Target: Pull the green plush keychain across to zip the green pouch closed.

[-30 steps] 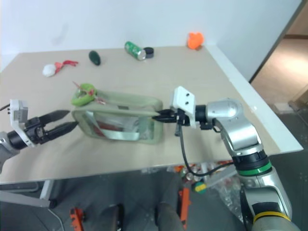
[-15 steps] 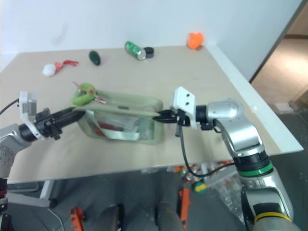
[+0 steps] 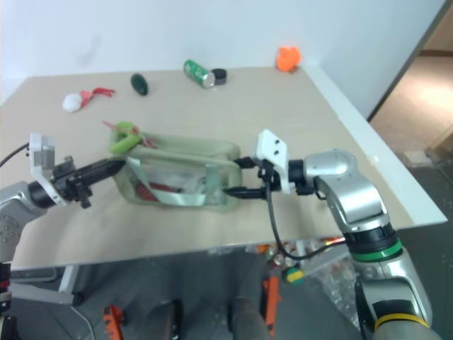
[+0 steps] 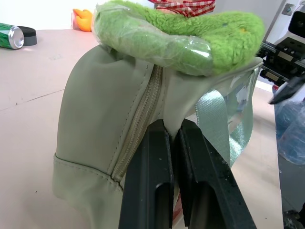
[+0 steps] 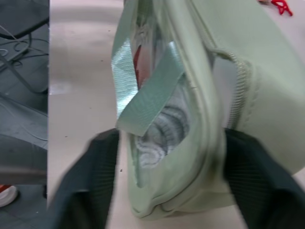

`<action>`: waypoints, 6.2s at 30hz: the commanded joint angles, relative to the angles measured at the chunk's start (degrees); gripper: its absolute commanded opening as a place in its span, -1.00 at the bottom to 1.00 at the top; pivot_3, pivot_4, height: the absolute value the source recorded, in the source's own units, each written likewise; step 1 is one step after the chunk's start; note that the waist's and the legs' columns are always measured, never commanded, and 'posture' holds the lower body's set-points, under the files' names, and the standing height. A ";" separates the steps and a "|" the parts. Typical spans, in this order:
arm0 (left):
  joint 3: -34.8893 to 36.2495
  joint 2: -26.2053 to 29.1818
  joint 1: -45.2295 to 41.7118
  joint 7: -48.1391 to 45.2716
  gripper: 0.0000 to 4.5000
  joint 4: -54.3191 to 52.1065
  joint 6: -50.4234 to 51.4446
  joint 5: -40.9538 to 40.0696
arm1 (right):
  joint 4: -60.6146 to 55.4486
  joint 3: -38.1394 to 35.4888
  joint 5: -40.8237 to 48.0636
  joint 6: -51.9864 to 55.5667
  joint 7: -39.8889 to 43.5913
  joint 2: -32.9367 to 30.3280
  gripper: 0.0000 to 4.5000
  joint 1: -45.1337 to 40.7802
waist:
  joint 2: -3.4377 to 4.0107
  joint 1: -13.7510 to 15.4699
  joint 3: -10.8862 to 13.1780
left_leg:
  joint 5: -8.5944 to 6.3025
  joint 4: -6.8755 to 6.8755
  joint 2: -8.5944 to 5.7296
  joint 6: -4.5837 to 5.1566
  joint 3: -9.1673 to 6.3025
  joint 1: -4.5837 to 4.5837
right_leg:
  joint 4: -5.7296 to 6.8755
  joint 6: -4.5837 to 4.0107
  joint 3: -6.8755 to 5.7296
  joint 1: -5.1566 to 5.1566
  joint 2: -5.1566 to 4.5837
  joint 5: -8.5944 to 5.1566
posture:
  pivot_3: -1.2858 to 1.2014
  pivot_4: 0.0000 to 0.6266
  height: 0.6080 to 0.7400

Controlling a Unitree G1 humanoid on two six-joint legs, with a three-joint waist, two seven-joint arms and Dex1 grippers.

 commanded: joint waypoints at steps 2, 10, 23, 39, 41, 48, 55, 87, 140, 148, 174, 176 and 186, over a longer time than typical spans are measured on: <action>0.74 0.05 -0.44 0.08 -1.00 -2.21 -0.91 -0.11 | -1.89 -5.28 3.05 1.18 1.18 -3.85 0.99 -0.49 | -0.01 0.04 0.02 | 0.00 0.00 0.00 0.00 0.00 -0.02 | -0.01 -0.01 -0.01 -0.01 -0.01 -0.01 | 0.03 -0.52 1.00; -0.16 0.44 0.00 0.06 -1.00 -3.17 -0.28 0.40 | -0.17 -10.71 4.65 -1.50 -3.17 -2.86 0.99 -8.37 | 0.02 -0.04 0.05 | 0.00 0.00 0.00 0.00 0.00 -0.04 | -0.01 0.00 0.00 -0.07 0.01 0.01 | 0.03 -0.52 1.00; -4.44 0.16 1.28 -0.91 -1.00 -4.02 -1.00 3.57 | 6.20 11.39 -18.10 -20.61 -10.73 12.27 0.99 -20.57 | 0.01 0.38 0.04 | 0.00 0.04 -0.23 -0.01 0.01 -0.18 | -0.03 0.23 -0.07 -0.06 -0.31 -0.04 | 0.03 -0.52 1.00; -4.71 -0.44 0.79 -0.19 -1.00 -5.27 -0.39 3.12 | 18.07 14.96 -24.60 -33.66 -9.92 23.22 0.99 -27.50 | -0.02 0.83 0.02 | 0.00 0.04 -0.22 -0.01 -0.08 -0.18 | -0.02 0.20 -0.18 -0.02 -0.32 -0.04 | 0.03 -0.52 1.00; -4.55 -0.47 0.98 0.02 -1.00 -5.54 -0.23 3.01 | 18.22 15.16 -24.57 -33.96 -9.54 24.06 0.99 -27.53 | -0.03 0.87 0.01 | 0.00 0.05 -0.23 -0.01 -0.08 -0.18 | -0.02 0.21 -0.19 0.00 -0.33 -0.04 | 0.03 -0.52 1.00; -4.47 -0.75 1.48 0.80 -1.00 -6.40 0.21 2.66 | 20.42 14.83 -24.89 -34.75 -9.88 26.72 0.99 -29.11 | -0.03 0.87 0.02 | 0.00 0.04 -0.22 -0.01 -0.11 -0.18 | -0.02 0.18 -0.23 0.00 -0.33 -0.05 | 0.03 -0.52 1.00; -4.58 -1.38 1.73 1.33 -1.00 -6.84 0.43 2.71 | 21.33 14.29 -24.45 -35.09 -9.75 27.78 0.76 -29.90 | -0.03 0.90 0.01 | 0.00 0.05 -0.23 -0.01 -0.11 -0.18 | -0.02 0.19 -0.23 0.00 -0.34 -0.05 | 0.03 -0.52 1.00; -5.79 -2.67 -0.08 1.41 -1.00 -4.58 -0.40 3.29 | 22.04 7.26 -25.81 -36.49 -7.63 11.75 -0.99 -29.59 | -0.02 1.38 0.02 | 0.01 0.04 -0.31 -0.02 -0.11 -0.19 | -0.03 0.21 -0.26 0.01 -0.44 -0.08 | 0.03 -0.52 1.00; -5.70 -2.12 1.14 1.48 -1.00 -5.77 1.46 1.18 | 11.71 10.45 -44.26 -46.55 -16.19 -4.98 -0.99 2.41 | 0.00 1.42 -0.01 | 0.01 0.26 -0.77 0.01 -0.06 0.23 | -0.17 0.39 -0.22 0.64 -0.93 -0.25 | 0.03 -0.52 1.00; -5.51 -2.06 1.22 1.68 -1.00 -5.59 1.74 1.04 | 19.58 3.83 -43.58 -47.54 -15.69 -13.37 -0.99 -9.77 | -0.01 1.27 0.01 | 0.01 0.28 -0.78 0.01 -0.04 0.30 | -0.18 0.36 -0.20 0.69 -0.96 -0.22 | 0.03 -0.52 1.00; -6.24 -2.84 -0.12 2.21 -1.00 -4.61 2.03 0.83 | 25.88 8.48 -44.45 -47.95 -20.94 -4.44 -0.99 -1.96 | -0.05 1.23 -0.01 | 0.01 0.32 -0.81 0.03 -0.09 0.38 | -0.25 0.40 -0.23 0.86 -0.98 -0.20 | 0.03 -0.52 1.00; -5.91 -2.92 -0.01 2.77 -1.00 -4.65 2.40 0.55 | 24.34 5.56 -40.26 -44.38 -19.75 -3.91 -0.86 -1.62 | -0.05 1.23 -0.02 | 0.01 0.31 -0.81 0.03 -0.09 0.37 | -0.25 0.40 -0.23 0.85 -0.98 -0.20 | 0.03 -0.52 1.00; -5.20 -3.38 -0.82 5.67 -0.84 -4.13 5.02 -0.57 | 19.55 -5.78 -24.23 -28.95 -13.09 -5.84 -0.11 1.39 | -0.01 1.33 0.01 | 0.00 0.27 -0.82 0.06 -0.14 0.33 | -0.25 0.43 -0.25 0.86 -0.96 -0.23 | 0.03 -0.52 1.00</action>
